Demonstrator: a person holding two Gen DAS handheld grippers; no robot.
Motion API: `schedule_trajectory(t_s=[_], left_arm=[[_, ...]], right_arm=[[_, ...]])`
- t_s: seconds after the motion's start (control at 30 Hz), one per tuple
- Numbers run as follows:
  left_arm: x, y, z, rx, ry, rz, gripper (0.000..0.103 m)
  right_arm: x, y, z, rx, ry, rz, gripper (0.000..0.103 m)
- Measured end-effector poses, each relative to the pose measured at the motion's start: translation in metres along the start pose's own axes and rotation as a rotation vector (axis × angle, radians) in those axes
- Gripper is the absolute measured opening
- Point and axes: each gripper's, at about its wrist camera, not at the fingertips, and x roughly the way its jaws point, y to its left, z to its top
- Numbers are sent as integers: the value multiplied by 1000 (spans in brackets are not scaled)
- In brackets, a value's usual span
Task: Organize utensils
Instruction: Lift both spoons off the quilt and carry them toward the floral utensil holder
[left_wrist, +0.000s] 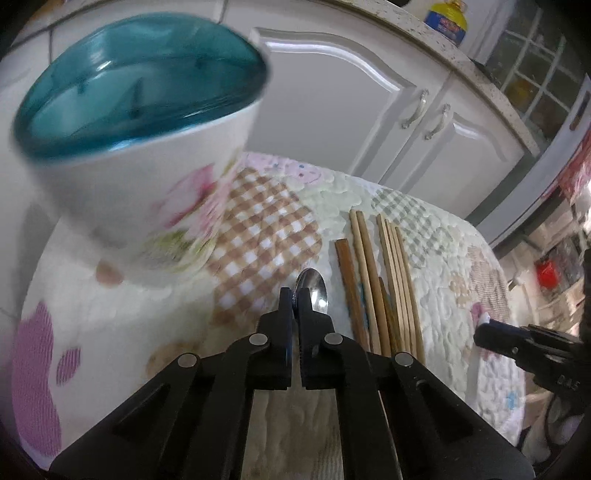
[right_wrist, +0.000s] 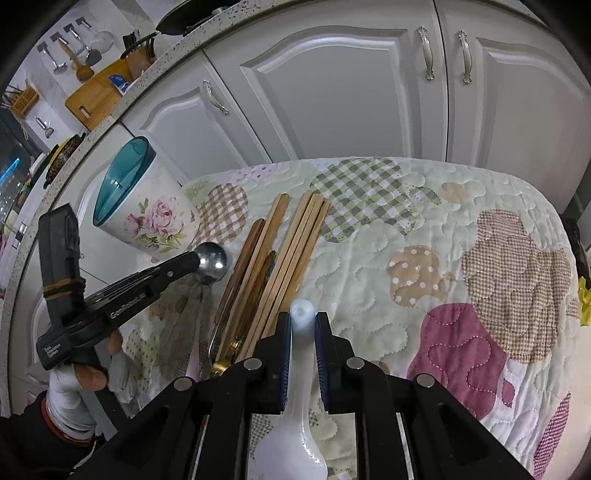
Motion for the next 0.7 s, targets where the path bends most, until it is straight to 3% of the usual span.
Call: schedule_trajectory(t_s=[0.23, 0.43, 0.53, 0.7], left_arm=[[-31, 21, -38, -41, 9, 59, 3], [-49, 35, -54, -20, 41, 51, 4], [-51, 43, -45, 18, 50, 18, 32], [-43, 52, -30, 120, 103, -34, 34]], right_arm=[[-7, 4, 0, -8, -11, 6, 12], [-5, 6, -5, -1, -2, 18, 12], [-5, 5, -7, 13, 5, 32, 12], [-5, 0, -9, 39, 15, 31, 12]])
